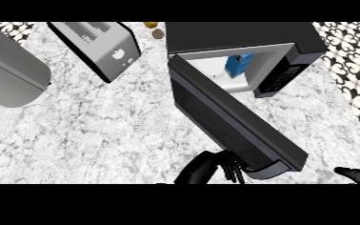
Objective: Pick up the milk, place it into the microwave and close the microwave
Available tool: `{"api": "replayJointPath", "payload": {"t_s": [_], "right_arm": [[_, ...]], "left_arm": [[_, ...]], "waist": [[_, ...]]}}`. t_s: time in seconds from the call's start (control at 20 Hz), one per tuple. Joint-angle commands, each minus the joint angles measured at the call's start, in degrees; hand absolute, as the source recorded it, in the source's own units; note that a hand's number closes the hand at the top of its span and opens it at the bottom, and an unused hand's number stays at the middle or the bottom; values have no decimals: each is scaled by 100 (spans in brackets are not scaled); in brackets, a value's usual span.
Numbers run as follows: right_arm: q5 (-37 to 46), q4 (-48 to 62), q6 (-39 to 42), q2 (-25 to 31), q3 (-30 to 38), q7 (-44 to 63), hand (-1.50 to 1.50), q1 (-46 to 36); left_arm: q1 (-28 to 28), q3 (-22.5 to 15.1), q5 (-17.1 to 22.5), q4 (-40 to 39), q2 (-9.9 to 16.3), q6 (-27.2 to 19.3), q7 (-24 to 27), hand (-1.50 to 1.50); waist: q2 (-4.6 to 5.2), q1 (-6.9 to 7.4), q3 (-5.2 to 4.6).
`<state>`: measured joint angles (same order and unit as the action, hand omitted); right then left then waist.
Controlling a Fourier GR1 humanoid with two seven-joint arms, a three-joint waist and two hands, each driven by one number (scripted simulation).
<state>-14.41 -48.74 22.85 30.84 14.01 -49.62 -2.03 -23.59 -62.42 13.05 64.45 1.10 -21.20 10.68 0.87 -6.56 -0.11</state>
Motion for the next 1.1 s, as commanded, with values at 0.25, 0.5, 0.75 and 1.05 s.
{"api": "replayJointPath", "payload": {"t_s": [0.25, 0.5, 0.75, 1.05], "right_arm": [[-272, -599, 614, -6, -298, -25, -150, -126], [-399, -885, 679, 106, -469, 306, -150, -266], [-529, -1130, 716, 248, -550, 518, -150, -471], [-758, -1412, 712, 360, -554, 737, -150, -750]], "left_arm": [[-1017, 43, 751, -63, -104, -686, -30, 150], [-1645, 309, 892, -197, -106, -987, 182, 150], [-2221, 463, 1157, -452, -108, -1111, 148, 150], [-2796, 732, 1507, -766, -109, -1226, 123, 150]], "waist": [[45, -412, -10], [91, -668, -13], [175, -896, 11], [263, -1164, 24]]}}
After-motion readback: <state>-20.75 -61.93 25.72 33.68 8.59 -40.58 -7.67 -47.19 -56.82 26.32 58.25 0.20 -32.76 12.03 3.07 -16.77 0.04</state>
